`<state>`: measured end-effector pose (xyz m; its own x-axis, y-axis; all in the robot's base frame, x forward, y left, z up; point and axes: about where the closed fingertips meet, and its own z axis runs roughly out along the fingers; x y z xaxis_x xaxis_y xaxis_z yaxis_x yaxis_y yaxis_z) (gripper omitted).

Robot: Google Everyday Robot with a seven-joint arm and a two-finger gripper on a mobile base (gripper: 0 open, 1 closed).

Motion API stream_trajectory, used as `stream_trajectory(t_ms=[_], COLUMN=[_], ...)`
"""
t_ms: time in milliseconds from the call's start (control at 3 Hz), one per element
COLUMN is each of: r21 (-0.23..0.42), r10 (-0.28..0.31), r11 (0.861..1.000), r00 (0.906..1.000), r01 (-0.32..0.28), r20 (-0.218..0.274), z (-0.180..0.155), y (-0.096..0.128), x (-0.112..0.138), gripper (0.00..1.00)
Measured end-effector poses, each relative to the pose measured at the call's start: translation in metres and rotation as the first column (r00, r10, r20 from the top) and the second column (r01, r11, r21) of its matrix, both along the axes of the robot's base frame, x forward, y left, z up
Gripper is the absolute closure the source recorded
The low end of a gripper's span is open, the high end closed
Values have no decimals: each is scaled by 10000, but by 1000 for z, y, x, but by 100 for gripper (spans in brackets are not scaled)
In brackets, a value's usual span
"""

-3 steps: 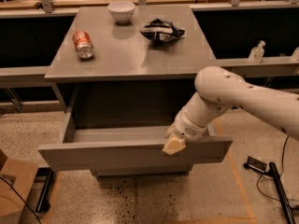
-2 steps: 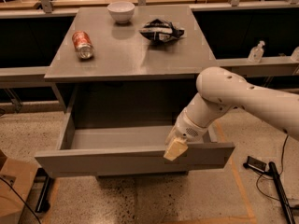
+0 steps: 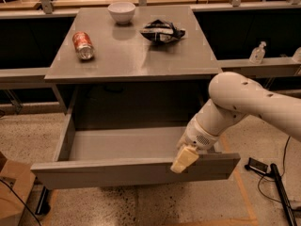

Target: Open top drawer

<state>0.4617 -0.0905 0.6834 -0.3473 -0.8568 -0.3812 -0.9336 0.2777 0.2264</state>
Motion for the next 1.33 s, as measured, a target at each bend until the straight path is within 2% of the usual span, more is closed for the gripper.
stream_trajectory(t_ms=[333, 667, 1000, 1333], r21=[-300, -798, -968, -1033], r10=[-823, -2043, -2281, -2283], r11=[9962, 9755, 9650, 9630], r00=[9963, 9787, 9621, 9569], r01=[816, 2051, 2439, 2491], r20=[-230, 176, 1496, 1794], z=[12, 51, 97, 108], y=[-23, -62, -76, -78], x=[-41, -101, -118, -121], gripper=[0, 0, 0, 0])
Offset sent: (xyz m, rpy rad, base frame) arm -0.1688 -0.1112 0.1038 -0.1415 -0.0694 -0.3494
